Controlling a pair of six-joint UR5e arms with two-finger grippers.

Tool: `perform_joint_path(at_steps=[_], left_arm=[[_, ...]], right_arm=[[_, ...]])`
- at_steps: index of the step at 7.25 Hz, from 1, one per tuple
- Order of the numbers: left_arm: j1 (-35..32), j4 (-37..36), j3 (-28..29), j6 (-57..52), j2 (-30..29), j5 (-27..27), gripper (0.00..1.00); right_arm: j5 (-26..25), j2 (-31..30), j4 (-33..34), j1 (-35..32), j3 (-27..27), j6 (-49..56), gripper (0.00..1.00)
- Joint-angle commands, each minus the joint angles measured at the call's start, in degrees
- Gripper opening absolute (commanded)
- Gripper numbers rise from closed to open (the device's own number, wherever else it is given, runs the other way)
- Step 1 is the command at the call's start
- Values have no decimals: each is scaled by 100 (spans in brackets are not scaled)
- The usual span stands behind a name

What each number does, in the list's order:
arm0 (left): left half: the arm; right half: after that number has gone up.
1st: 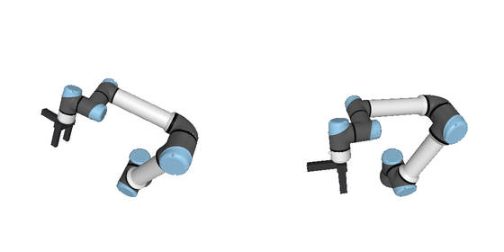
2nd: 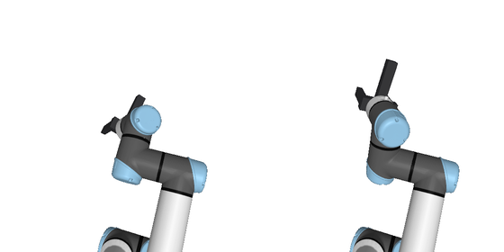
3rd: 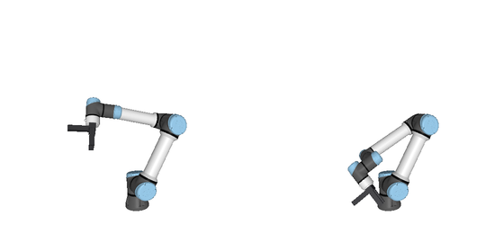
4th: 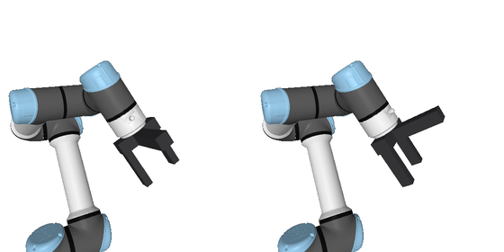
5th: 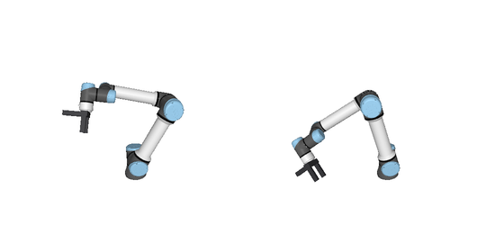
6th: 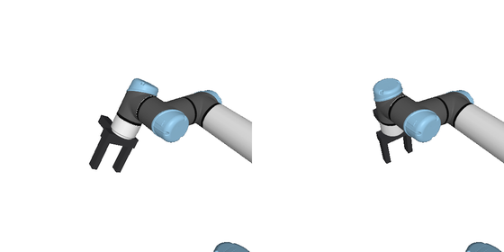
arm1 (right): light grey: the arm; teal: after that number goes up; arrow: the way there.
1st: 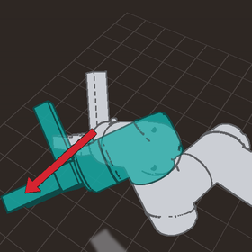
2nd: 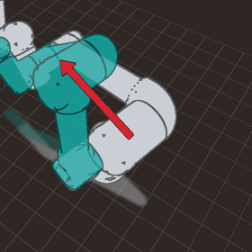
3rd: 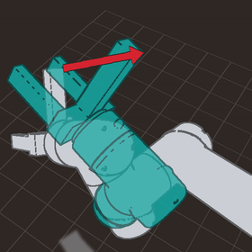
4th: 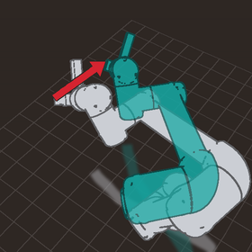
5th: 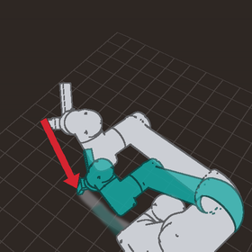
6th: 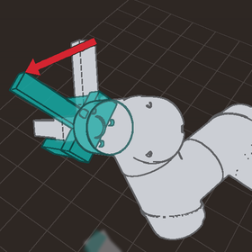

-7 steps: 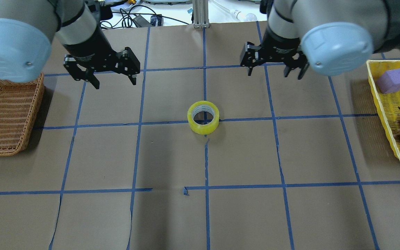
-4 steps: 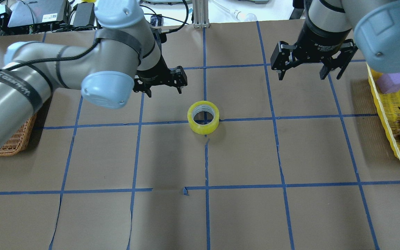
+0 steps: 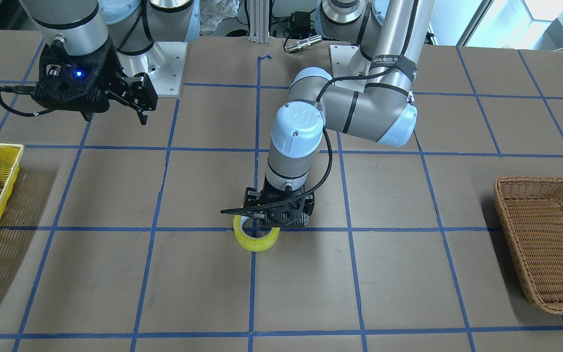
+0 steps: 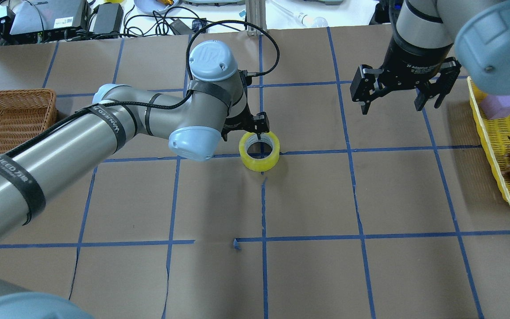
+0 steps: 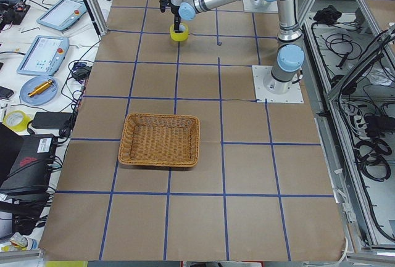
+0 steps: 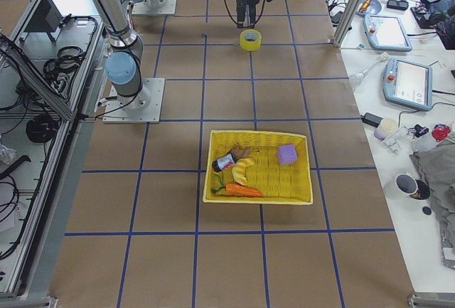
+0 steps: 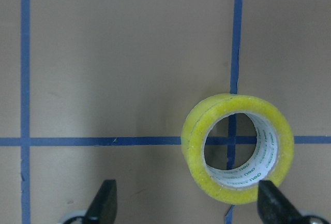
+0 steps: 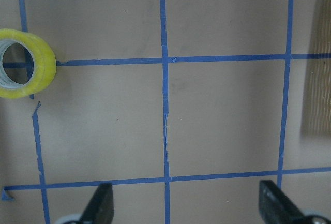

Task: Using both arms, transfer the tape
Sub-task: 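Reach the left gripper to the tape roll while the right gripper withdraws, then grasp the tape roll with the left gripper and lift it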

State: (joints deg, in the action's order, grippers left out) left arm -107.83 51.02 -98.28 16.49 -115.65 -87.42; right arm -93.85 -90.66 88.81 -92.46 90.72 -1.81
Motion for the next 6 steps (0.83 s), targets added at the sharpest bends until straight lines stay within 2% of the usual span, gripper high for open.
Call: perform_joint_path(at_steps=[1, 3, 4, 6], left_arm=[[-45, -371, -304, -85, -256, -12, 76], [-45, -453, -402, -102, -221, 32, 23], [-45, -436, -420, -94, -134, -11, 0], [77, -323, -316, -102, 50, -73, 0]], right_arm=[[-1, -5, 4, 8, 16, 322, 100], [130, -13, 13, 0, 16, 287, 100], [130, -14, 13, 8, 16, 278, 100], [122, -14, 13, 17, -1, 286, 100]])
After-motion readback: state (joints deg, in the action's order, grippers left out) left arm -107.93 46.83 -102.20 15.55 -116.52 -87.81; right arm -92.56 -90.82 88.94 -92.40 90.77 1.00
